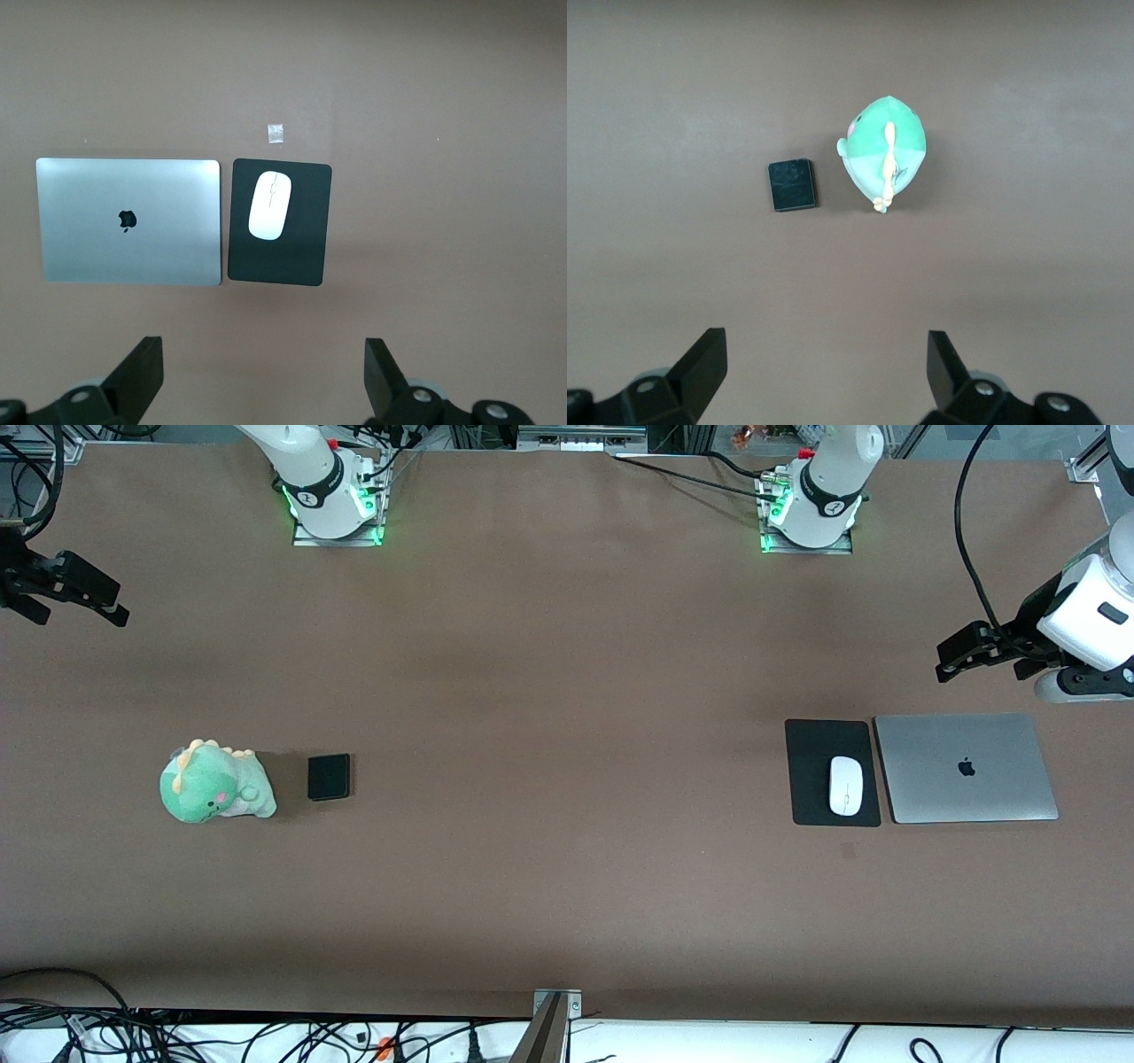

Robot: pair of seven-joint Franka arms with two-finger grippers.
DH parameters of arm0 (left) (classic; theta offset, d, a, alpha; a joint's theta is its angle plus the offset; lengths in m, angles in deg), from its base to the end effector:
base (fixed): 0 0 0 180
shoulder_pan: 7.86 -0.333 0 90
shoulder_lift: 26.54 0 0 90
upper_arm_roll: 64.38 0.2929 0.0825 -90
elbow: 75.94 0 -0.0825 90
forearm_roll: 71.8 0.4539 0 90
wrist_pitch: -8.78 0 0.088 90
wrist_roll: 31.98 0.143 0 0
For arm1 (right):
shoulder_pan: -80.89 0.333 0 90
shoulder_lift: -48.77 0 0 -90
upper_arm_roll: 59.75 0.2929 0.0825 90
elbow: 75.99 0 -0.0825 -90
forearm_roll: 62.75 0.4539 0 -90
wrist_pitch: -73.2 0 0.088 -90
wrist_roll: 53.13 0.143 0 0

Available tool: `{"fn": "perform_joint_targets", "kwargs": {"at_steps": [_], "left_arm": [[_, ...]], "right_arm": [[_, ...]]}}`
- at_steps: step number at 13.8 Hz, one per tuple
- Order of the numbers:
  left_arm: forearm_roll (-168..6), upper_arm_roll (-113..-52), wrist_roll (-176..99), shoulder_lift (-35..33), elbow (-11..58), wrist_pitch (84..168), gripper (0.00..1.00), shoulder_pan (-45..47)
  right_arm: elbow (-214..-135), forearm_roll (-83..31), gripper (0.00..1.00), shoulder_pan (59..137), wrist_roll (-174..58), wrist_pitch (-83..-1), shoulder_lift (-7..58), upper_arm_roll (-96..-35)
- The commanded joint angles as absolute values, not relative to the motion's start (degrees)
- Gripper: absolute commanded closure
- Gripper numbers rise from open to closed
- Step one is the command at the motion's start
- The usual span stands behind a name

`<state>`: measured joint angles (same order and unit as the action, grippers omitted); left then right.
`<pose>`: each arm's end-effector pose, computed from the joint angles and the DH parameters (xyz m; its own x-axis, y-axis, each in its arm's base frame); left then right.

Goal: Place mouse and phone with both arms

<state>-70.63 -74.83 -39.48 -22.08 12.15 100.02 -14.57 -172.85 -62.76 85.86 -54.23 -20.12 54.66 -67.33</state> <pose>0.6456 -0.0361 0.5366 0.9976 0.0654 -0.0206 0.0652 -0.9978 -0.0091 0.6005 -0.0302 0.5678 0.9988 -0.0262 0.0404 -0.0257 -0.9996 -0.0126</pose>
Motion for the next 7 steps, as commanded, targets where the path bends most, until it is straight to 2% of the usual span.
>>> {"fn": "perform_joint_targets", "kwargs": {"at_steps": [1,7], "left_arm": [[-71.0,-74.8,-39.6,-21.3,10.4,99.3,0.0,-14.5],[-71.4,-75.0,-39.5,-21.4,10.3,99.2,0.0,-14.4]], "right_arm": [[-171.9,-63.3,0.0,84.9,-54.8,-18.3,54.8,-66.5],[-171.9,-63.2,0.0,85.0,-54.4,-16.7,54.7,-66.3]]}}
